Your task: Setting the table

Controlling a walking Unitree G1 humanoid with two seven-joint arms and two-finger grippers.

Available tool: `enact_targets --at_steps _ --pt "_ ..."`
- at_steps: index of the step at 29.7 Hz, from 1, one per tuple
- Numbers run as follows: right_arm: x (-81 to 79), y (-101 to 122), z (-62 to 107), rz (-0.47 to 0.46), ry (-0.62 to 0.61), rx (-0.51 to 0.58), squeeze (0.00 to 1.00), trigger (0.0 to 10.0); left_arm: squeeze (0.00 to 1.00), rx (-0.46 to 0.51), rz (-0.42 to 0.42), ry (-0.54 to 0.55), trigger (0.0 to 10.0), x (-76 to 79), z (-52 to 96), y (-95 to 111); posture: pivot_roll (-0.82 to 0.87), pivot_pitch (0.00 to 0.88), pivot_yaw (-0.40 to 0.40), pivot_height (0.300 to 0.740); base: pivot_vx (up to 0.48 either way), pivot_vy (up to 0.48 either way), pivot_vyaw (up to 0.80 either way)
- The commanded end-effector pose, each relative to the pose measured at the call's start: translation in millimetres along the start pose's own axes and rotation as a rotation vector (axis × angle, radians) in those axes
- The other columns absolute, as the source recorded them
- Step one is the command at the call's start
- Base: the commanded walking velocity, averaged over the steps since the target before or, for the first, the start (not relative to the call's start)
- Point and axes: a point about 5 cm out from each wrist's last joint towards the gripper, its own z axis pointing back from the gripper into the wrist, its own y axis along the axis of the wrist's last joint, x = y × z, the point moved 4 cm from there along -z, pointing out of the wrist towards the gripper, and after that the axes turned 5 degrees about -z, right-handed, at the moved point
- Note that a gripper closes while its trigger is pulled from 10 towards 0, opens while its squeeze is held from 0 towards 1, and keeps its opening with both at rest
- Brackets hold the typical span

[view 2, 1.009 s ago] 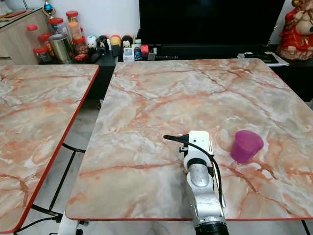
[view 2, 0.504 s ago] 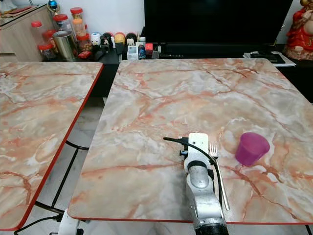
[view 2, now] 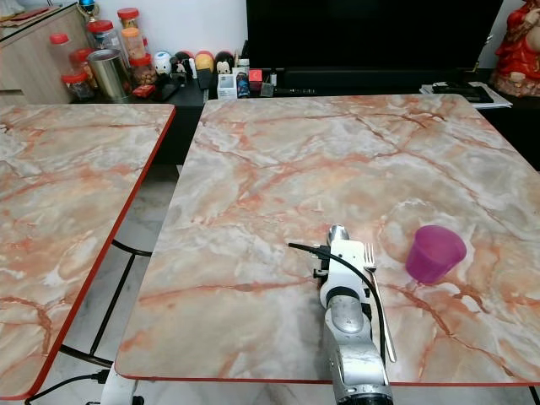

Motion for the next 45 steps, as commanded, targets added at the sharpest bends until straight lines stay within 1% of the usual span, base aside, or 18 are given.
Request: enact_targets --at_steps 1,9,10,13,14,15,16,24,31,45 --pt "-2.1 -1.8 -0.6 -0.027 0.001 -0.021 0.0 10.0 0.0 -0.012 0.0 0.0 10.0 -1.7 0.3 -2.5 -0.11 0.04 0.037 0.74 0.0 0.0 0.0" --pt "-1.7 -5.8 -0.8 -0.072 -0.013 -0.051 0.0 10.0 0.0 -0.018 -0.001 -0.011 10.0 -0.6 0.3 -3.3 -0.11 0.042 0.039 0.74 0.0 0.0 0.0" --pt "-1.4 -9.5 -1.3 -0.087 -0.015 -0.072 0.0 10.0 0.0 -0.02 0.002 -0.017 10.0 0.4 0.3 -3.4 -0.11 0.041 0.04 0.74 0.0 0.0 0.0" --pt "-0.9 -12.9 -2.3 -0.078 -0.015 -0.089 0.0 10.0 0.0 -0.02 0.005 -0.026 10.0 2.1 0.1 -3.2 -0.11 0.038 0.039 0.74 0.0 0.0 0.0" --pt "0.1 -12.8 -2.3 -0.072 -0.022 -0.088 0.0 3.8 0.0 -0.021 0.006 -0.028 10.0 2.7 0.1 -3.3 -0.11 0.04 0.039 0.74 0.0 0.0 0.0" --pt "0.3 -12.7 -2.6 -0.063 -0.02 -0.09 0.0 0.6 0.0 -0.021 0.007 -0.03 10.0 3.0 0.0 -3.1 -0.11 0.039 0.037 0.74 0.0 0.0 0.0" --pt "0.3 -14.2 -2.8 -0.057 -0.017 -0.101 0.0 0.0 0.0 -0.021 0.009 -0.031 10.0 3.3 0.0 -3.2 -0.11 0.039 0.037 0.74 0.0 0.0 0.0" --pt "1.0 -13.4 -4.9 -0.035 -0.007 -0.105 0.0 0.0 0.0 -0.025 0.021 -0.04 10.0 7.5 -0.1 -3.9 -0.1 0.036 0.026 0.74 0.0 0.0 0.0" --pt "-0.6 -11.7 -7.2 0.006 0.013 -0.111 0.0 0.0 0.0 -0.028 0.031 -0.05 10.0 10.7 -0.2 -4.5 -0.1 0.033 0.022 0.74 0.0 0.0 0.0" --pt "-2.0 -7.2 -9.5 0.033 0.025 -0.099 0.0 0.0 0.0 -0.032 0.044 -0.055 10.0 10.7 -0.3 -4.5 -0.1 0.029 0.02 0.74 0.0 0.0 0.0"
